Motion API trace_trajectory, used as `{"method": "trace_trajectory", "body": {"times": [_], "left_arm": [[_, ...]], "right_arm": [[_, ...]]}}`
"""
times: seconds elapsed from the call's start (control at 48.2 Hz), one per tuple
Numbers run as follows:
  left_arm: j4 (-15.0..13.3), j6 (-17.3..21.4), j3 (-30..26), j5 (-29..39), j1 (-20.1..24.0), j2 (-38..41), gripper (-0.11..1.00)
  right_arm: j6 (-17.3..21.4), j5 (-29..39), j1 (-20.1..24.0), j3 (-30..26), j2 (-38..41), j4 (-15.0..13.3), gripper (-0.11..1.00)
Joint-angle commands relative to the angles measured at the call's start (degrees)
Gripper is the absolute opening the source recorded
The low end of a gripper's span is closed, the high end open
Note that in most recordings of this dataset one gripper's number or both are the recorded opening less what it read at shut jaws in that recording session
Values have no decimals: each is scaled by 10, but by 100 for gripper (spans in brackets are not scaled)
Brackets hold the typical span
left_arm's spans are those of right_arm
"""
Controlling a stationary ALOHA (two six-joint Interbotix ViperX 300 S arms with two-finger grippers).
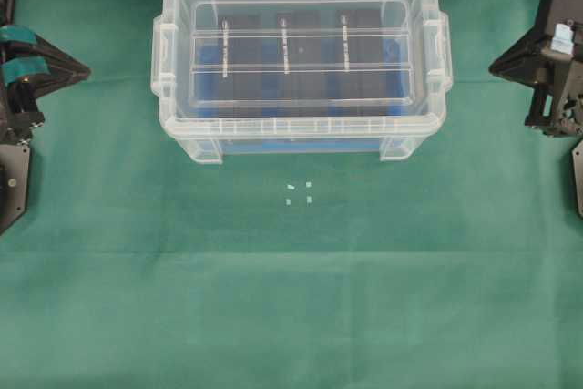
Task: Clamp the lid of the box with both arms, then lift and open it.
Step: 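Rotate both grippers to vertical and raise them beside the box ends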
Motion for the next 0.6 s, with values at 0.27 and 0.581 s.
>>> {"method": "trace_trajectory", "body": {"times": [0.27,0.581], "left_arm": [[5,4,-20,31,3,8,1],[12,45,-33,119,3,62,1]], "right_arm": [[1,28,-2,-27,4,-4,0],[-11,66,-2,-31,13,-47,0]]}}
